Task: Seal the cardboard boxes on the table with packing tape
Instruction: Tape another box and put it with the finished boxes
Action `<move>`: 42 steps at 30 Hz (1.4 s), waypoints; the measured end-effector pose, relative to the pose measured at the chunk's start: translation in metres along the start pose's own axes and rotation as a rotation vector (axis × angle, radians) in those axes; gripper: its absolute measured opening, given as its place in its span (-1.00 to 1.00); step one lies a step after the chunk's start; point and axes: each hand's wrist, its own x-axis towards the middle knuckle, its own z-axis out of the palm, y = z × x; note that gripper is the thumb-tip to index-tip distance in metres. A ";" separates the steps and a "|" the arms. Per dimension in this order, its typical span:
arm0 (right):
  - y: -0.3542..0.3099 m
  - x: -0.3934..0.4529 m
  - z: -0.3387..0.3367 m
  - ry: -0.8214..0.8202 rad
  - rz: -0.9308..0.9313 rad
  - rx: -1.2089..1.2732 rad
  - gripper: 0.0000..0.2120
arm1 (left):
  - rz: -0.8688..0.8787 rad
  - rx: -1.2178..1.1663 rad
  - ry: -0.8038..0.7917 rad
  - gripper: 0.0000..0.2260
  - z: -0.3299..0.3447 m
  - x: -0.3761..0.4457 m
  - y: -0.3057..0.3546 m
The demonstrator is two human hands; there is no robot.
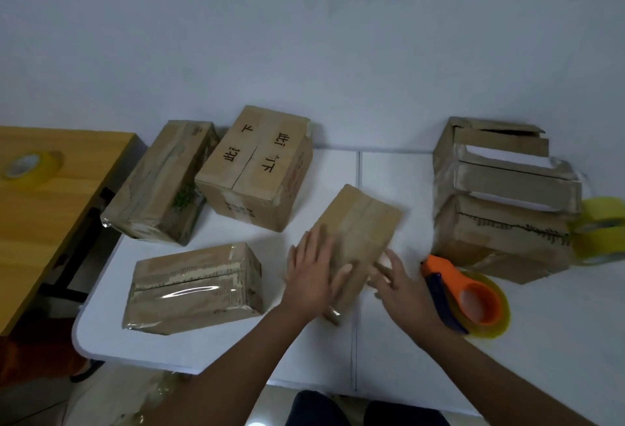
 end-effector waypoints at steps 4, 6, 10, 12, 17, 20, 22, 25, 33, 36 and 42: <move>0.012 -0.019 0.010 -0.032 -0.055 -0.158 -0.67 | -0.007 0.205 -0.178 -0.12 0.018 0.010 0.022; 0.008 -0.020 -0.004 0.118 -0.037 -0.149 -0.70 | 0.013 0.319 -0.194 -0.19 0.026 0.011 0.019; 0.003 -0.014 -0.031 0.268 -0.097 -0.148 -0.66 | 0.098 0.453 -0.188 -0.13 0.025 0.011 0.004; 0.004 -0.008 -0.037 0.245 -0.148 -0.196 -0.63 | 0.197 0.508 -0.224 -0.09 0.022 0.011 0.001; 0.007 0.008 -0.043 0.241 -0.181 -0.277 -0.55 | 0.567 0.579 -0.336 -0.12 0.015 0.010 0.006; 0.014 0.015 -0.047 0.184 -0.124 -0.430 -0.47 | 0.774 0.675 -0.233 -0.17 0.002 0.024 0.004; 0.017 0.014 -0.049 0.136 -0.095 -0.530 -0.44 | 0.692 0.630 -0.113 -0.20 -0.012 0.030 0.002; 0.018 0.006 -0.042 0.149 -0.097 -0.473 -0.51 | 0.481 0.444 -0.170 -0.20 -0.021 0.026 -0.004; 0.023 -0.015 -0.013 0.121 -0.055 -0.213 -0.66 | 0.171 0.150 -0.194 -0.23 0.018 -0.010 0.001; 0.029 -0.021 -0.011 0.153 -0.091 -0.159 -0.72 | 0.177 0.260 -0.211 -0.14 0.029 -0.014 0.004; 0.063 -0.013 -0.057 0.384 0.009 -0.312 -0.73 | 0.294 0.305 -0.202 -0.12 0.027 0.013 -0.009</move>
